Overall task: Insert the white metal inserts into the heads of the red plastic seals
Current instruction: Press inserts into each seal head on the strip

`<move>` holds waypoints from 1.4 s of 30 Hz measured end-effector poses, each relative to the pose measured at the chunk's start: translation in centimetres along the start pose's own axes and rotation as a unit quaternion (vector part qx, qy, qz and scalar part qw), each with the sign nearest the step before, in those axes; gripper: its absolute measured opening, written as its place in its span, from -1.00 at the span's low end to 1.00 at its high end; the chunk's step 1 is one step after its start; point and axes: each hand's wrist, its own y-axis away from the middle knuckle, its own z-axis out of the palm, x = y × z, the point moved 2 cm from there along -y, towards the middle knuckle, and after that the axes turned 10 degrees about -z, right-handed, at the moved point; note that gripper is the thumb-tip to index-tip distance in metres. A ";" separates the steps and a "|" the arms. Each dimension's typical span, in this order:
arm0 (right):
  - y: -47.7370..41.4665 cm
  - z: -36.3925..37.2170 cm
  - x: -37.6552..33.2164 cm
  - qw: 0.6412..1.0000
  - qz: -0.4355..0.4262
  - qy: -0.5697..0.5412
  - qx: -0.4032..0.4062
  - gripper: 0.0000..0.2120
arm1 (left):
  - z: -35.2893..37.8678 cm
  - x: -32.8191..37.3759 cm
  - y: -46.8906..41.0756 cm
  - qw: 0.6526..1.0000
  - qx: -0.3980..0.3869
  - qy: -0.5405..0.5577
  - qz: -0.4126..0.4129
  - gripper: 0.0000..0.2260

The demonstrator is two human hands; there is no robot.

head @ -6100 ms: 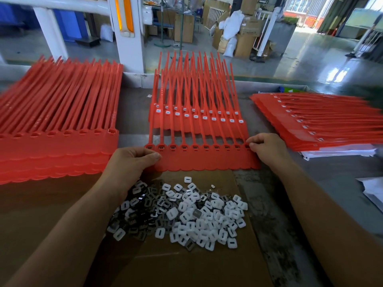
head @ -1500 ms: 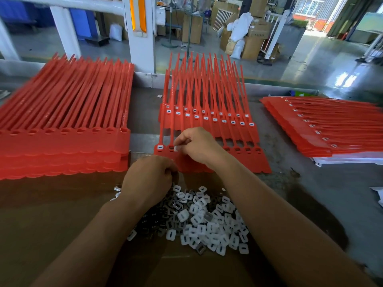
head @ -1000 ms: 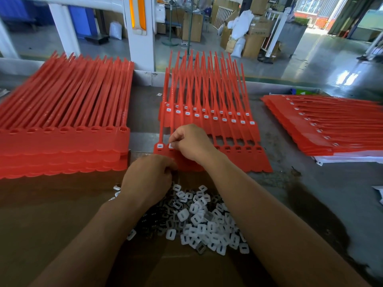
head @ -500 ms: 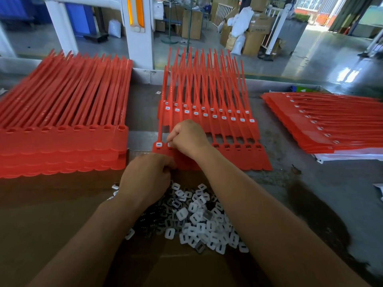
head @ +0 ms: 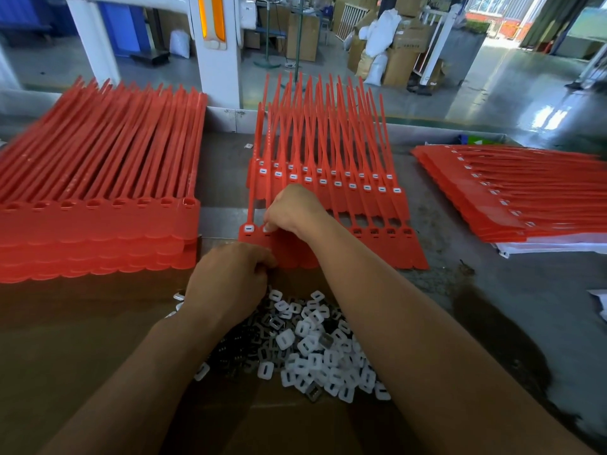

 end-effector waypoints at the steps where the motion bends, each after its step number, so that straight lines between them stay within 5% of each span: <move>1: 0.1 0.0 0.0 1.000 0.000 -0.010 0.007 -0.70 | 0.0 0.0 0.0 1.000 -0.001 0.001 -0.001 -0.72; 8: 2.4 0.1 0.4 0.996 -0.063 -0.040 0.040 -0.85 | -0.2 0.1 0.1 1.000 0.004 -0.008 0.009 -0.72; 13: 5.6 -1.2 0.9 0.980 -0.097 -0.174 0.019 -0.94 | -0.2 0.1 0.0 1.000 0.006 0.003 0.012 -0.73; 22: 11.2 -1.9 0.6 0.983 -0.155 -0.004 -0.100 -0.88 | 0.1 -0.2 -0.5 0.998 0.012 0.054 -0.030 -0.55; 30: 11.3 0.0 -0.5 0.978 -0.159 0.097 -0.098 -0.78 | 0.2 -0.4 -0.5 0.998 0.006 0.056 -0.025 -0.57; 42: 11.4 -1.2 0.7 0.985 -0.126 -0.072 -0.091 -0.95 | 0.0 -0.1 -0.4 0.999 0.013 0.043 -0.017 -0.60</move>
